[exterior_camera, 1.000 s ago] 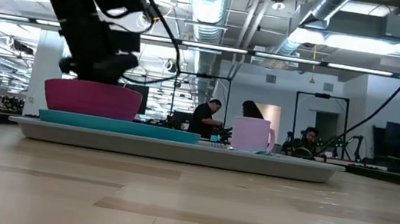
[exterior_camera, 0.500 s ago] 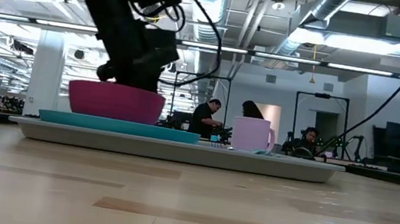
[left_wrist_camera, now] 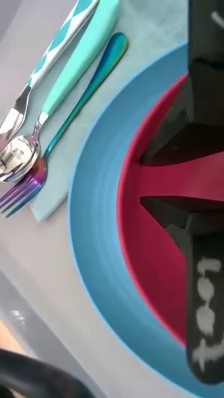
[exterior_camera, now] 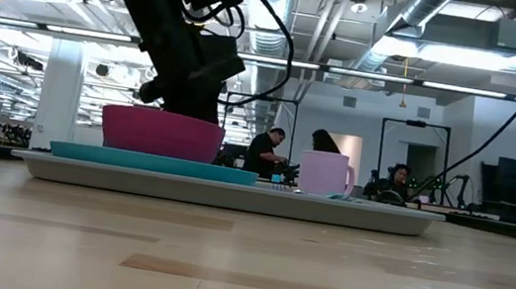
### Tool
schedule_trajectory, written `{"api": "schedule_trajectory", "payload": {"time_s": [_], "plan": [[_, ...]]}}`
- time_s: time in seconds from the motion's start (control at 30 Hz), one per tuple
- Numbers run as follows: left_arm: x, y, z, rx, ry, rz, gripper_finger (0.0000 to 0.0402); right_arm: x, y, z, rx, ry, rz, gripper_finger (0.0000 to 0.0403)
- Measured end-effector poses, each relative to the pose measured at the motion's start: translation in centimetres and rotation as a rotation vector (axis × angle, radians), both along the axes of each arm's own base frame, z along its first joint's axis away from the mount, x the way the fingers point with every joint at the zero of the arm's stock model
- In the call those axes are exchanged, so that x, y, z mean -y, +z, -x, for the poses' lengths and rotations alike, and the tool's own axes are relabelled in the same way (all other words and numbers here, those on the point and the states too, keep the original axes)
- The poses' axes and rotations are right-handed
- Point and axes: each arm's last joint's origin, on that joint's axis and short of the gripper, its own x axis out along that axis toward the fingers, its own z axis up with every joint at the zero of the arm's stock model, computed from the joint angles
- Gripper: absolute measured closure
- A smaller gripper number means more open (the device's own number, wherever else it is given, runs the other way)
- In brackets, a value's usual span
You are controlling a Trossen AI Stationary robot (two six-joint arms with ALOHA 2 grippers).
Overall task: Set up tray
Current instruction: Adjust the bowl, then return to Home Position
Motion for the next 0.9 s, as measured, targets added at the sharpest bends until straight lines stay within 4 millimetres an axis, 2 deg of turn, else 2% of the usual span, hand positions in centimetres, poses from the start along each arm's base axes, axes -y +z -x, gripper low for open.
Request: {"api": "schedule_trajectory", "payload": {"time_s": [0.13, 0.27, 0.4, 0.53, 0.7, 0.8, 0.9], "plan": [[-0.2, 0.2, 0.0, 0.003, -0.014, 0.025, 0.0325, 0.0, 0.0, 0.0, -0.001, 0.001, -0.001, 0.0331], [0.0, 2.1, -0.4, 0.022, -0.053, 0.062, 0.0325, 0.0, 0.0, 0.0, -0.001, 0.001, -0.001, 0.0331], [0.2, 6.0, -0.4, -0.006, -0.073, 0.058, 0.0324, 0.0, 0.0, 0.0, -0.005, 0.004, -0.007, 0.0331], [0.7, 11.4, 0.5, -0.030, -0.078, -0.023, 0.0324, -0.1, 0.0, 0.0, -0.011, 0.008, -0.014, 0.0331], [2.2, 17.8, 4.4, -0.046, -0.031, -0.143, 0.0324, -0.1, 0.0, 0.0, -0.011, 0.012, -0.020, 0.0331], [3.6, 20.6, 8.5, 0.001, 0.005, -0.181, 0.0324, -0.5, 0.0, 0.4, -0.003, 0.030, -0.039, 0.0331], [4.9, 22.0, 13.1, 0.091, 0.053, -0.225, 0.0324, -1.1, 0.1, 1.2, 0.008, 0.067, -0.065, 0.0331]]}}
